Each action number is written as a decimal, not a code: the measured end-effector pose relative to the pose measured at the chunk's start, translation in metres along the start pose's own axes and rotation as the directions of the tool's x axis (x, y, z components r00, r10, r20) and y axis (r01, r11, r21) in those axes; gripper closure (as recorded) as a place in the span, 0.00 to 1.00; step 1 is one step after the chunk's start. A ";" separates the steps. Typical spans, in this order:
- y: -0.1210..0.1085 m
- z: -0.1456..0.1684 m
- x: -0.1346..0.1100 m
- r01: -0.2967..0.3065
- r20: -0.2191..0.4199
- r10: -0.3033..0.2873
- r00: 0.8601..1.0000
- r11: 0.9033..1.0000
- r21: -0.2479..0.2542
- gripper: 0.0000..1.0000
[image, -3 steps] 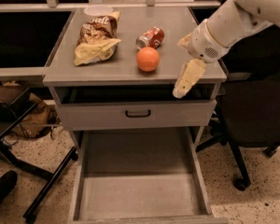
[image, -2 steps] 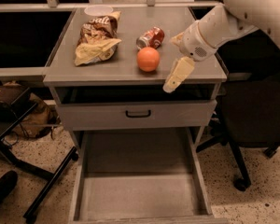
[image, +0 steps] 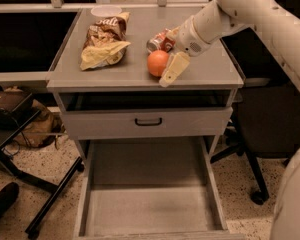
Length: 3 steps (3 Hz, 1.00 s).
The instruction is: Place orange into middle drawer
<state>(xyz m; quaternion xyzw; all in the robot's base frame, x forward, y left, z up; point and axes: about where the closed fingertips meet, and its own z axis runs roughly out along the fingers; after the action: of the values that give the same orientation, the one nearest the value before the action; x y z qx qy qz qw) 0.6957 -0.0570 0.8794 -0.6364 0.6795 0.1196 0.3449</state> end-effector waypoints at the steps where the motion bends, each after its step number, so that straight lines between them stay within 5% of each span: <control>1: -0.005 0.018 0.003 -0.004 0.016 0.005 1.000 1.000 -0.026 0.00; 2: -0.007 0.033 0.005 -0.009 0.024 0.010 1.000 0.999 -0.049 0.00; 3: -0.007 0.033 0.005 -0.009 0.024 0.010 1.000 0.999 -0.049 0.19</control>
Offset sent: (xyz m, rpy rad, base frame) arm 0.0266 0.0178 -0.0329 0.0332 0.0543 0.0381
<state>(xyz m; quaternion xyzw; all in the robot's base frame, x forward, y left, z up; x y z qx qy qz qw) 0.7135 -0.0420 0.8540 -0.6399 0.6751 0.1456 0.3370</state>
